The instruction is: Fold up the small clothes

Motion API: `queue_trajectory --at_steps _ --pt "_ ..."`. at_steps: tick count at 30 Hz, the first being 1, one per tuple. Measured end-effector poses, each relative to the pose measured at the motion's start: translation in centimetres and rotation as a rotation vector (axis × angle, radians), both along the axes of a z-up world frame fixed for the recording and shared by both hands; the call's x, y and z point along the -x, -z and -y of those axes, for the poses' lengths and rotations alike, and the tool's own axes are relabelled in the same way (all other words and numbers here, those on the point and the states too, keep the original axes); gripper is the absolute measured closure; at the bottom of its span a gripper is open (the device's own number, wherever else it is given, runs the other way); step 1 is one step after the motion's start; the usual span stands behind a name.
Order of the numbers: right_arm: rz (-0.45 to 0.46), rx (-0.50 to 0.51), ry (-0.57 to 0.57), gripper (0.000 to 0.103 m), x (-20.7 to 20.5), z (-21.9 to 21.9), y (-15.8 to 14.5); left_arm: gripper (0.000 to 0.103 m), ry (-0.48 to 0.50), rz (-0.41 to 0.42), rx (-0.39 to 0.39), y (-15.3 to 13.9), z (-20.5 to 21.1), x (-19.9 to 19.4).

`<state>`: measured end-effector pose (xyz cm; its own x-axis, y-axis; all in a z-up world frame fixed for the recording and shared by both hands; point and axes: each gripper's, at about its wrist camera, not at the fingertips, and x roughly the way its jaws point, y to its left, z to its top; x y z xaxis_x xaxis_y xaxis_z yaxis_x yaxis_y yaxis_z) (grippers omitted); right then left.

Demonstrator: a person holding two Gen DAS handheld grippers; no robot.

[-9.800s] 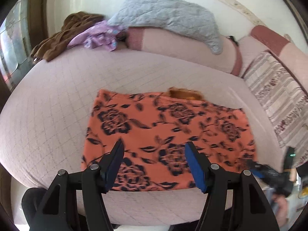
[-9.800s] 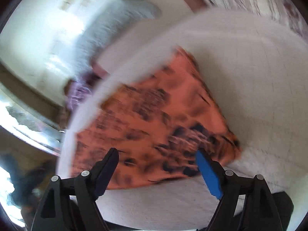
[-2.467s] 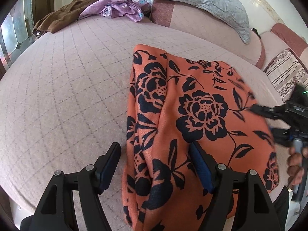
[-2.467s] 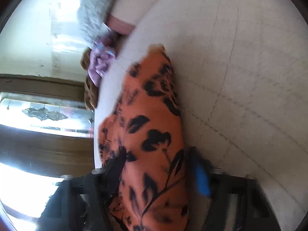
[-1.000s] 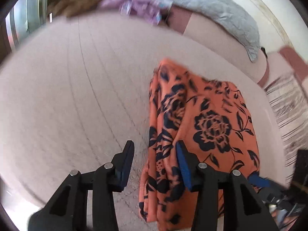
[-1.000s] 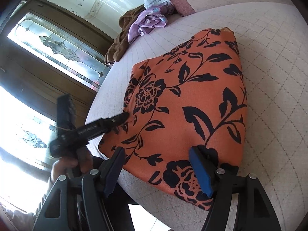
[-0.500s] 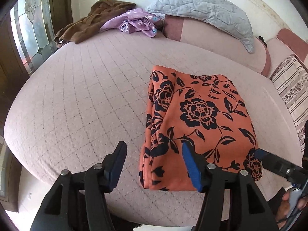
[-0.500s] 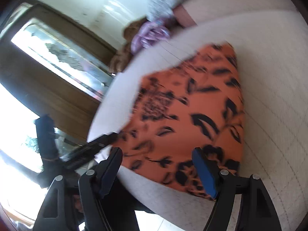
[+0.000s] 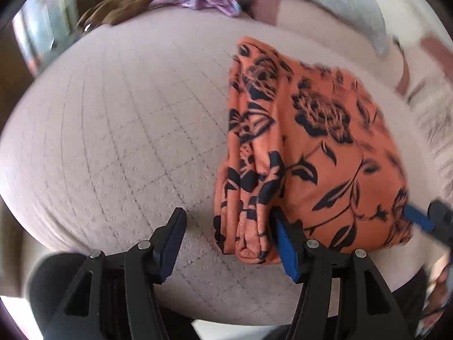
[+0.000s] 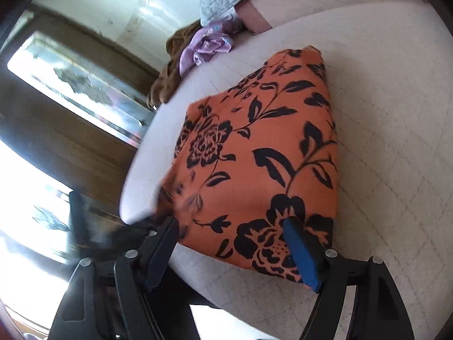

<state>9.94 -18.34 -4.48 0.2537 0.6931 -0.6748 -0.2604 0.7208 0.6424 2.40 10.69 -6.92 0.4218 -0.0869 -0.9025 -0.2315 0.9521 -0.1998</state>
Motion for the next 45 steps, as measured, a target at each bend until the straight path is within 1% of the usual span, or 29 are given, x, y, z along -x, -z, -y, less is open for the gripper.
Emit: queue_trajectory --at_steps 2,4,6,7,8,11,14,15,16,18,19,20,21,23,24,26,29,31,33,34,35,36,37,38,39,40,42,43,45 --pt "0.023 0.004 0.015 0.024 0.2 0.8 -0.9 0.042 0.0 0.036 0.01 -1.4 -0.1 0.1" --pt "0.051 0.006 0.038 0.024 0.1 2.1 -1.8 0.041 0.016 0.103 0.041 -3.0 -0.2 -0.3" --pt "0.046 0.007 0.073 0.024 -0.8 3.5 -1.8 0.035 0.018 0.129 0.084 -3.6 -0.6 -1.0" --pt "0.032 0.015 0.101 0.024 -1.5 4.4 -1.5 0.029 0.025 0.133 0.103 -3.7 -0.8 -1.9" --pt "0.021 0.013 0.124 0.024 -2.1 5.0 -1.3 0.027 0.038 0.133 0.116 -3.6 -0.9 -2.5" --pt "-0.035 -0.037 0.173 0.024 -4.7 6.1 -0.1 0.027 0.075 0.125 0.148 -2.4 -1.1 -4.9" --pt "-0.073 -0.063 0.169 0.024 -7.0 5.3 1.1 0.027 0.105 0.065 0.201 0.0 -0.9 -7.1" --pt "-0.084 -0.062 0.158 0.024 -7.7 4.7 1.6 0.027 0.111 0.04 0.216 0.8 -0.7 -7.5" --pt "-0.095 -0.047 0.148 0.024 -8.4 3.9 2.2 0.026 0.102 0.04 0.236 1.5 -0.6 -7.7" --pt "-0.135 -0.017 0.123 0.024 -9.5 2.4 3.8 0.026 0.105 0.06 0.239 1.4 -0.5 -7.9" --pt "-0.154 -0.007 0.106 0.024 -9.9 1.6 4.6 0.028 0.107 0.056 0.236 1.4 -0.4 -7.9" --pt "-0.144 0.008 0.084 0.028 -9.9 0.9 4.6 0.042 0.112 0.059 0.246 1.4 -0.3 -7.9" --pt "-0.119 0.035 0.054 0.037 -9.8 0.1 4.3 0.046 0.119 0.059 0.258 1.4 -0.2 -7.9" --pt "-0.073 0.113 0.01 0.049 -9.7 -1.2 3.6 0.064 0.126 0.072 0.247 1.1 0.3 -8.0" --pt "-0.052 0.134 -0.004 0.054 -9.7 -1.4 3.1 0.067 0.126 0.078 0.245 0.9 0.4 -8.0" --pt "-0.012 0.151 -0.022 0.059 -9.5 -1.5 2.0 0.072 0.117 0.1 0.228 0.1 0.9 -8.1" --pt "0.076 0.176 -0.047 0.062 -9.1 -1.5 -0.9 0.074 0.143 0.163 0.232 -1.7 2.9 -9.0" --pt "0.152 0.205 -0.033 0.062 -9.0 -0.3 -3.3 0.074 0.162 0.211 0.256 -3.1 4.5 -10.4" --pt "0.203 0.197 0.012 0.062 -9.7 2.3 -5.6 0.074 0.185 0.26 0.274 -4.4 6.6 -12.2" --pt "0.219 0.19 0.032 0.062 -10.2 3.5 -6.3 0.072 0.194 0.267 0.276 -4.7 7.7 -13.2" --pt "0.224 0.186 0.053 0.062 -10.8 4.9 -6.7 0.066 0.199 0.255 0.277 -4.6 9.0 -14.5" --pt "0.203 0.175 0.084 0.058 -11.9 6.8 -6.6 0.062 0.205 0.222 0.274 -4.0 10.2 -15.7" --pt "0.172 0.159 0.108 0.055 -12.6 7.9 -6.1 0.049 0.215 0.169 0.254 -3.0 11.3 -16.8" --pt "0.126 0.144 0.153 0.043 -13.5 9.8 -4.9 0.044 0.216 0.114 0.214 -1.9 12.3 -17.7" --pt "0.073 0.17 0.243 0.035 -14.2 12.1 -3.3 0.044 0.213 0.074 0.176 -0.9 12.9 -18.2" --pt "0.043 0.201 0.301 0.035 -14.2 13.5 -2.2 0.044 0.216 0.032 0.151 0.0 13.3 -18.3" --pt "0.022 0.192 0.351 0.035 -12.9 15.5 -1.1 0.044 0.182 0.065 0.172 -0.2 12.8 -17.0" --pt "0.039 0.183 0.351 0.035 -12.0 15.6 -1.3 0.044 0.175 0.085 0.174 -0.7 12.7 -16.4" --pt "0.096 0.185 0.317 0.035 -10.0 15.0 -2.3 0.043 0.174 0.115 0.134 -2.0 12.8 -14.9"
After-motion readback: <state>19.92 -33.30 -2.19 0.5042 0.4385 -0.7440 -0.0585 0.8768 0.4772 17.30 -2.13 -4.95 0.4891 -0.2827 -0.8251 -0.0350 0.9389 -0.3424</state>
